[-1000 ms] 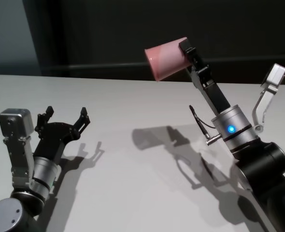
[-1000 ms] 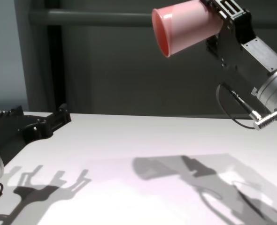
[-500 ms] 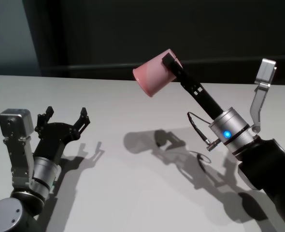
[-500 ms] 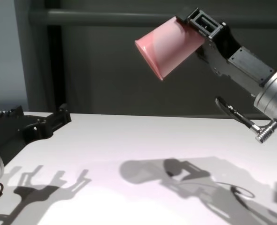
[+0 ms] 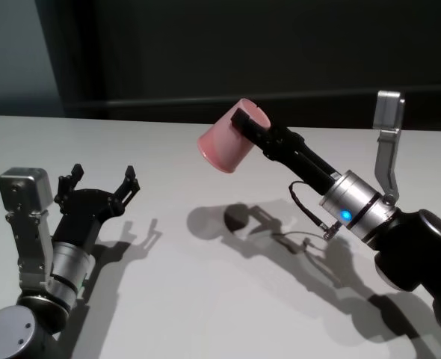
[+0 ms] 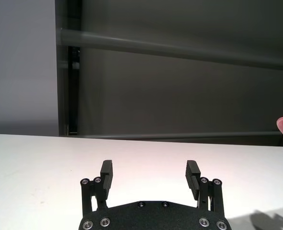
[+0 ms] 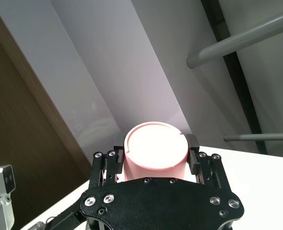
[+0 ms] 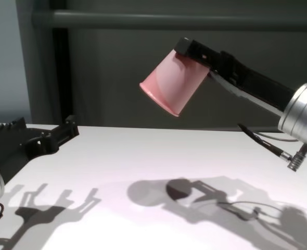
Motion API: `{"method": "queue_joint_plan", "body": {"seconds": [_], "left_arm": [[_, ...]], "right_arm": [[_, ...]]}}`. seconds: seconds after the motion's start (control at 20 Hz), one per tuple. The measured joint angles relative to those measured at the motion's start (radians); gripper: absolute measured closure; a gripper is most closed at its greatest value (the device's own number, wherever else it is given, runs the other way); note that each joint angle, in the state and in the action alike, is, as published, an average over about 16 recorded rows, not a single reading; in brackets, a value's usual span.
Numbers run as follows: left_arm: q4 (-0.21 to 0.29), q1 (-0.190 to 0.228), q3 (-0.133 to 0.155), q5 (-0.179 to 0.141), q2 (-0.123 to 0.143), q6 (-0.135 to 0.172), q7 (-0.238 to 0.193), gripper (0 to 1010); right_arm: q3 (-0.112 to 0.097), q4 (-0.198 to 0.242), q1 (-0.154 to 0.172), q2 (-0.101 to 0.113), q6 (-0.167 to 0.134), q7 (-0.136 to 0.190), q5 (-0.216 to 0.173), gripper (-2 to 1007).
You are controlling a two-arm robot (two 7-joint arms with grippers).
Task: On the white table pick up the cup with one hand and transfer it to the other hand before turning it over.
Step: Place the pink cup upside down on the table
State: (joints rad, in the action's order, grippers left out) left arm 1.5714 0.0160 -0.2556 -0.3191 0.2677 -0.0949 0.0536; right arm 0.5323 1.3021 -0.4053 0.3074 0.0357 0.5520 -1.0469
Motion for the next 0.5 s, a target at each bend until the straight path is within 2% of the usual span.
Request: {"method": "queue_joint_plan", "body": {"seconds": [0.2,0.5], "left_arm": [[0.000,0.000,0.000,0.000,0.000,0.000,0.000,7],[0.000,0.000,0.000,0.000,0.000,0.000,0.000,7]], "right_arm": [[0.023,-0.001,-0.014,0.018,-0.007,-0.016,0.067,270],[0.055,-0.007,-0.040,0.040,-0.035,-0.031,0.154,270]]}}
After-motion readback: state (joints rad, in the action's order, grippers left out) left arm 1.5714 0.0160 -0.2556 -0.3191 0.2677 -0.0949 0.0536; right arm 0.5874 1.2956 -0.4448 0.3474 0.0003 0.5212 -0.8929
